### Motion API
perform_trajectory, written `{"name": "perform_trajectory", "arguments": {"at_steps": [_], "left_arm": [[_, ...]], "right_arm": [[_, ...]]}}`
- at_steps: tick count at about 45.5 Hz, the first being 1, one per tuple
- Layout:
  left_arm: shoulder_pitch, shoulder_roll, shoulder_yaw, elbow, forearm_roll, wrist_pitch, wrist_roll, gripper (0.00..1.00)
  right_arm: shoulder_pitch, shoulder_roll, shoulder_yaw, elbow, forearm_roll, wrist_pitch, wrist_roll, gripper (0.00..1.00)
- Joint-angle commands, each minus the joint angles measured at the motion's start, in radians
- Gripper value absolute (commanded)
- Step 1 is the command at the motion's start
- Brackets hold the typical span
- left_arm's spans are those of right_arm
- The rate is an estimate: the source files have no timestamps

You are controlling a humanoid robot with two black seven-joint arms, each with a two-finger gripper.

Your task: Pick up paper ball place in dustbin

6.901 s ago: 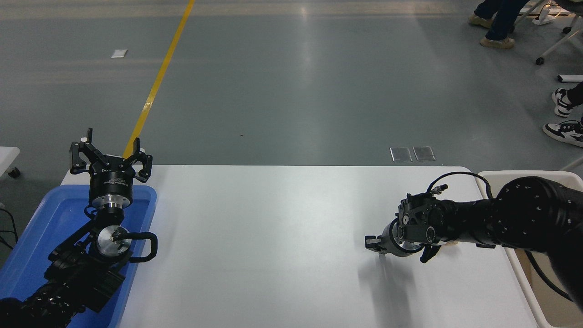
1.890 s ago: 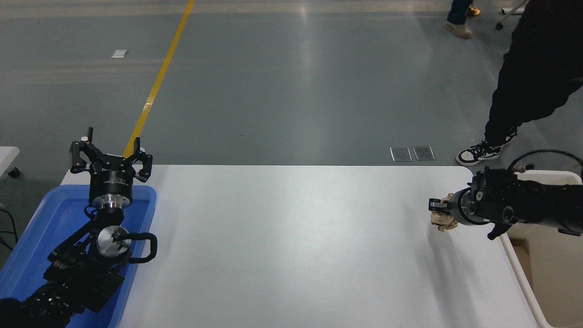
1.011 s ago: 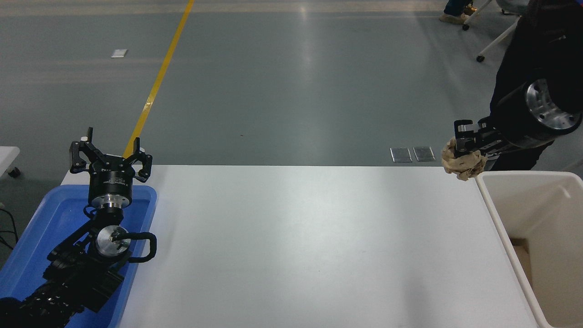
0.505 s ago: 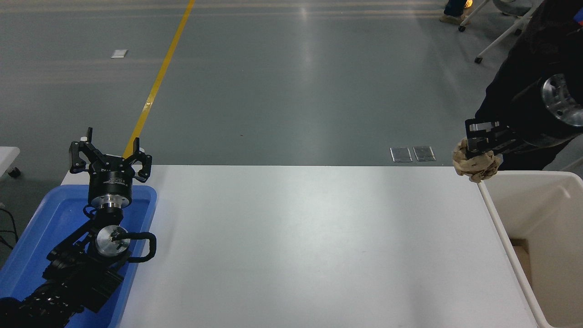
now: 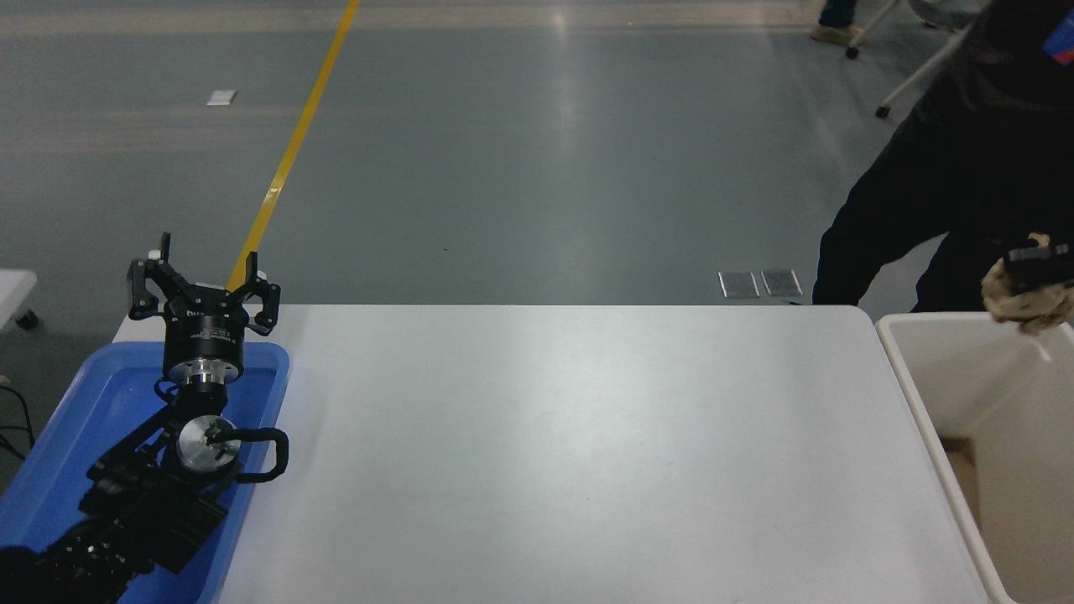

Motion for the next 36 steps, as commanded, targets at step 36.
{"name": "perform_trajectory", "arguments": {"at_steps": [36], "left_arm": [[0.0,0.0,0.0,0.0,-0.001,0.0,-0.003,0.99]], "right_arm": [[-1.297,0.415,0.486,-0.944,0.493,-0.456,0.004,0.0]]}}
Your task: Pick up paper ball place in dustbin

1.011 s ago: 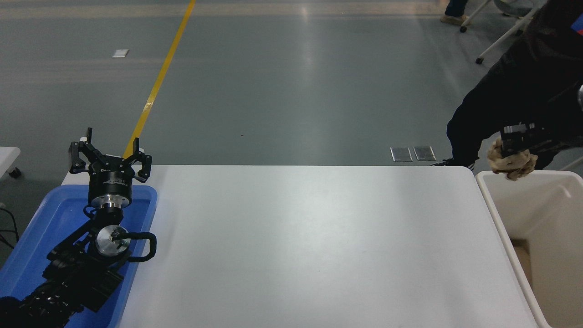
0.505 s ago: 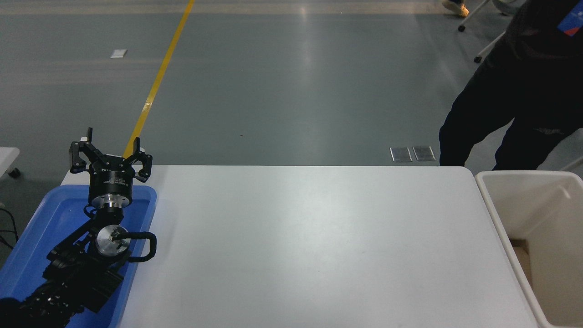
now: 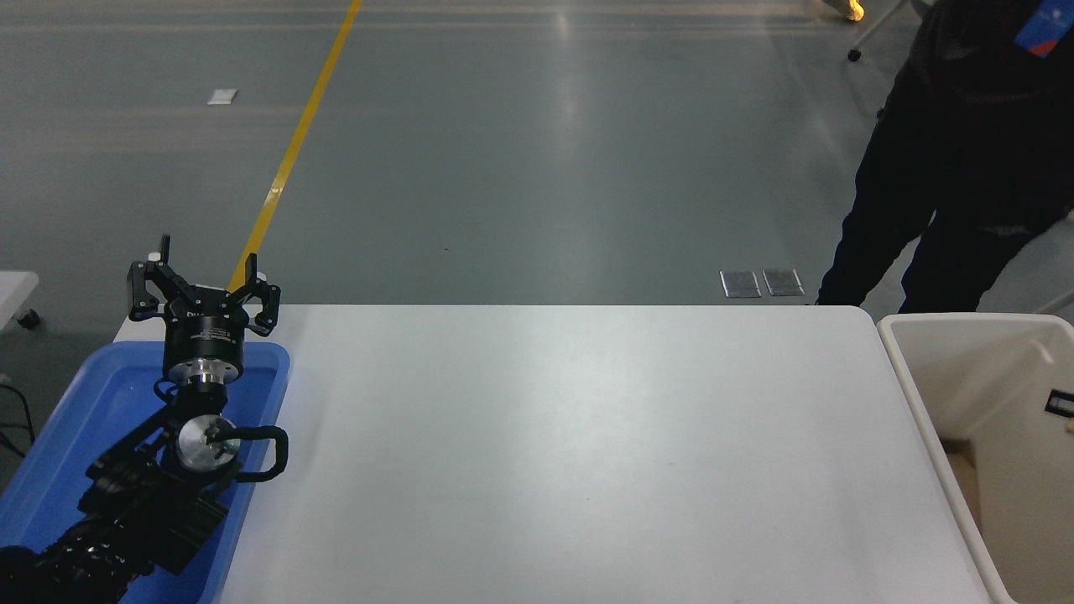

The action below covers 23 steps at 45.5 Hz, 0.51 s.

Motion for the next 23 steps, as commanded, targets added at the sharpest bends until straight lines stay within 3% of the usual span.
{"name": "perform_trajectory", "arguments": {"at_steps": [1,13,14,16,18,19,23], "left_arm": [[0.0,0.001,0.0,0.0,0.0,0.0,-0.001,0.99],[0.0,-0.001,0.0,0.0,0.0,0.0,-0.001,0.99],[0.0,-0.001,0.0,0.0,0.0,0.0,0.0,0.99],[0.0,-0.001,0.0,0.0,0.0,0.0,0.0,0.99],[0.0,-0.001,0.0,0.0,0.0,0.0,0.0,0.99],[0.0,-0.001,0.0,0.0,0.0,0.0,0.0,0.99],[0.0,-0.001,0.0,0.0,0.0,0.0,-0.001,0.99]], "right_arm": [[-0.105,0.089,0.023,-0.089,0.092,-0.027,0.0,0.0],[-0.103,0.112,0.023,-0.055,0.093,-0.047,0.0,0.0],[-0.103,0.112,0.023,-0.055,0.093,-0.047,0.0,0.06],[-0.099,0.118,0.023,-0.055,0.093,-0.048,0.0,0.35],[-0.097,0.124,0.03,-0.054,0.097,-0.051,0.0,0.93],[-0.096,0.124,0.036,-0.054,0.1,-0.048,-0.001,1.0],[-0.086,0.119,0.055,-0.054,0.101,-0.039,-0.003,1.0]]}}
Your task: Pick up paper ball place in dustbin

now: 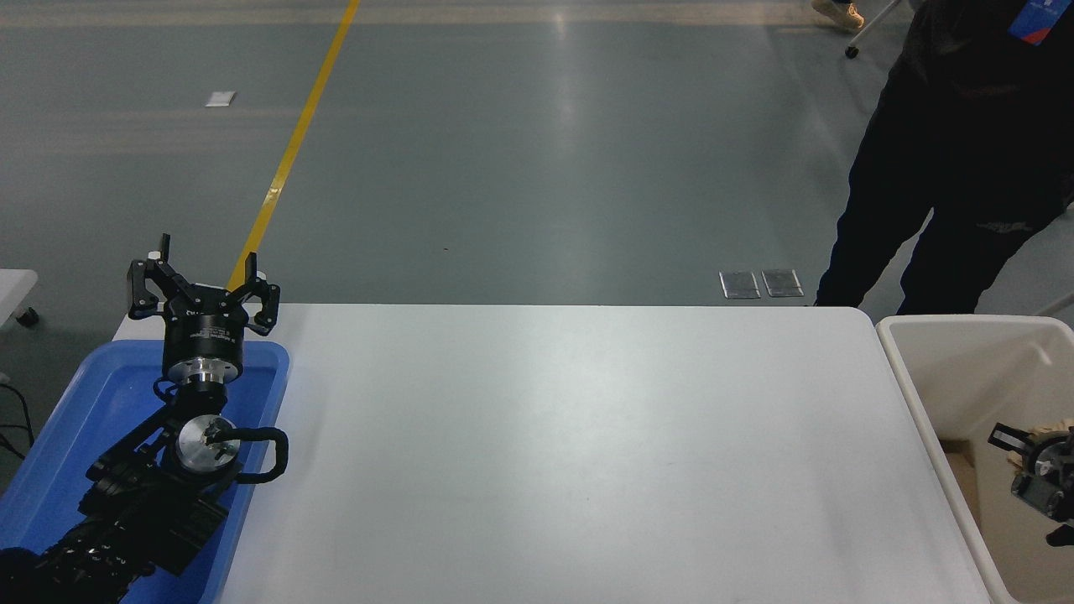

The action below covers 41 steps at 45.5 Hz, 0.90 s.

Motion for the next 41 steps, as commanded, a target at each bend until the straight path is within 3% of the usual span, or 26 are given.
{"name": "perform_trajectory", "arguments": {"at_steps": [1,10,21,27,41], "left_arm": [[0.0,-0.001,0.0,0.0,0.0,0.0,0.001,0.99],[0.0,-0.001,0.0,0.0,0.0,0.0,-0.001,0.99],[0.0,0.001,0.0,0.0,0.002,0.0,0.001,0.99],[0.0,0.001,0.0,0.0,0.002,-0.001,0.002,0.99],[0.0,0.001,0.0,0.0,0.003,0.0,0.002,0.99]], "right_arm": [[0.008,0.015,0.028,-0.001,0.013,0.002,-0.003,1.0],[0.06,-0.003,0.005,0.017,-0.018,0.005,-0.005,1.0],[0.303,-0.103,-0.193,0.203,-0.207,0.034,-0.006,1.0],[0.527,-0.167,-0.245,0.367,-0.262,0.204,-0.008,1.0],[1.057,-0.174,-0.268,0.813,-0.251,0.531,-0.008,1.0]]}}
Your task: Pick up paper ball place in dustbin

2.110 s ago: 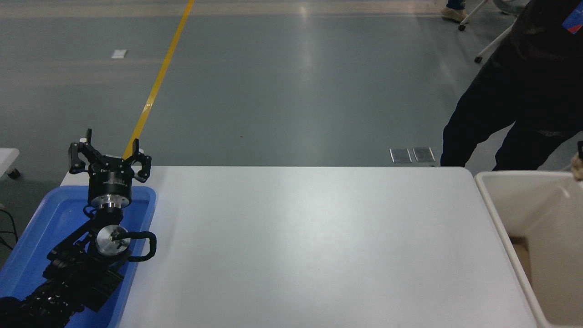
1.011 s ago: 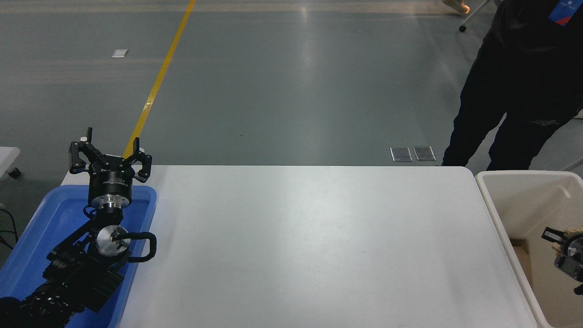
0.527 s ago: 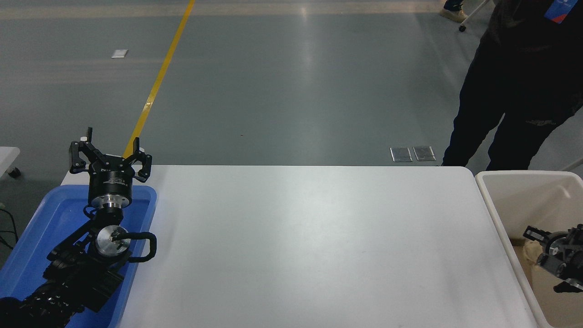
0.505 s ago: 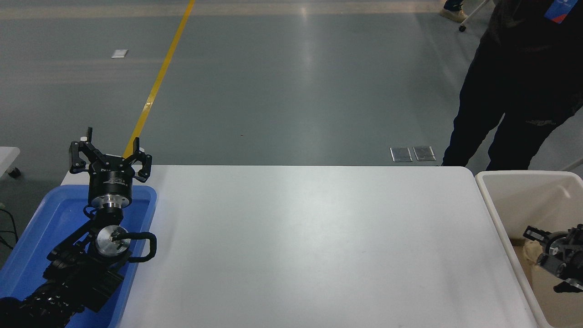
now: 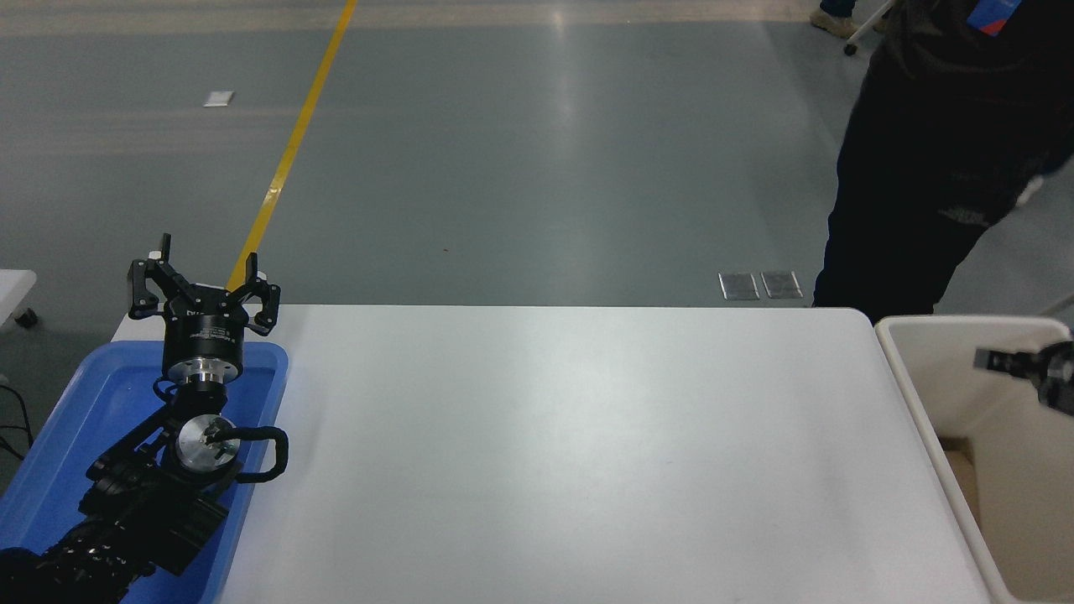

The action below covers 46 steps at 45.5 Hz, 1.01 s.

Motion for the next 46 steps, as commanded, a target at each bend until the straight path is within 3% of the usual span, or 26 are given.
{"name": "perform_trajectory", "arguments": {"at_steps": [1,7,13,25,34,46], "left_arm": [[0.002,0.0,0.0,0.0,0.001,-0.001,0.0,0.99],[0.0,0.0,0.0,0.0,0.001,-0.001,0.0,0.99],[0.002,0.0,0.0,0.0,0.001,0.001,0.0,0.99],[0.0,0.0,0.0,0.0,0.001,0.001,0.0,0.99],[0.0,0.0,0.0,0.0,0.001,0.001,0.0,0.99],[0.0,0.0,0.0,0.0,0.001,0.001,0.0,0.99]], "right_arm": [[0.439,-0.011,-0.045,0.374,-0.008,0.272,0.001,1.0],[0.604,0.064,-0.048,0.541,0.176,0.415,0.003,1.0],[0.718,0.18,-0.046,0.62,0.314,0.433,0.004,1.0],[0.807,0.366,-0.034,0.649,0.338,0.438,0.007,1.0],[0.803,0.429,-0.052,0.649,0.347,0.438,0.007,1.0],[0.81,0.44,-0.056,0.651,0.465,0.456,0.007,1.0]]}}
